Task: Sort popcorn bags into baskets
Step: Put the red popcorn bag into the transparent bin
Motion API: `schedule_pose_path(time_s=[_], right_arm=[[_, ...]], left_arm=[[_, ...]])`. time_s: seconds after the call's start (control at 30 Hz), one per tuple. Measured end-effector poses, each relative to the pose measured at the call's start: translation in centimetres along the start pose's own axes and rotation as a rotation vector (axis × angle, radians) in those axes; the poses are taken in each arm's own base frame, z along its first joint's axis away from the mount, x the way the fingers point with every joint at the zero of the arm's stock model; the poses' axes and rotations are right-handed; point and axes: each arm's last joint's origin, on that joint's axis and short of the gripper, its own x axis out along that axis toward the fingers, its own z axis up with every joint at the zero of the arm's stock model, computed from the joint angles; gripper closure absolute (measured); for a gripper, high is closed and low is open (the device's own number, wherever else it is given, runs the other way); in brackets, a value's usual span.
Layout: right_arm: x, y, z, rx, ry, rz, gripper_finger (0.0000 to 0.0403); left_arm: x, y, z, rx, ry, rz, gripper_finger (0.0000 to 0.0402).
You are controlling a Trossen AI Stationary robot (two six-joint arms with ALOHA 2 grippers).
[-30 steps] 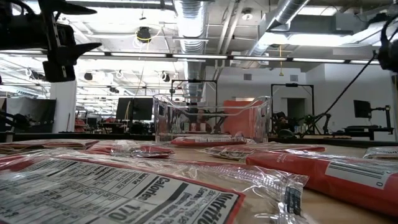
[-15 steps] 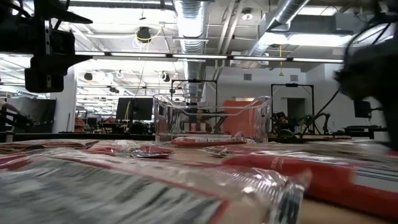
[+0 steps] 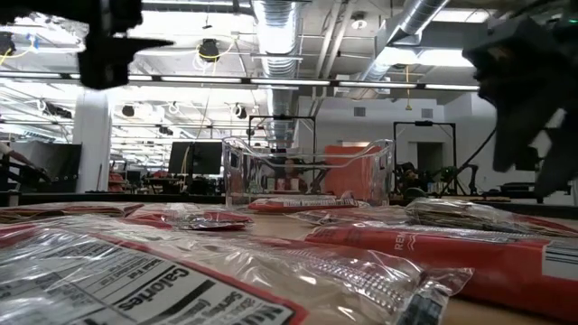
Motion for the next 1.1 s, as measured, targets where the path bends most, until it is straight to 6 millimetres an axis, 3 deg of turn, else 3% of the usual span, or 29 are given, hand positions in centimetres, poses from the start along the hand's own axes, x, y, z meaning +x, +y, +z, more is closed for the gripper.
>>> schedule_pose_path(time_s=[0.23,0.53,0.73,1.1], right_arm=[[1.2,-0.8,-1.9,0.091,-0.099,-0.005,0.0148],[2.9,-1.2,-3.5,0.111,-0.101,-0.009,0.0148],[3.1,-1.2,-3.6,0.106,-0.12,0.0,0.0148],[3.3,-1.0,-3.2,0.1,-0.142,0.009,0.0148]], left_arm=[[4.1,-1.9,-1.0,0.099,0.039,0.071,0.0138],[10.0,0.7,-4.4,0.032,0.122,0.112,0.0138],[15.0,0.5,-6.5,0.1,0.182,0.13,0.0138],[22.6,2.3,-7.9,0.073,0.306,0.197,0.0138]])
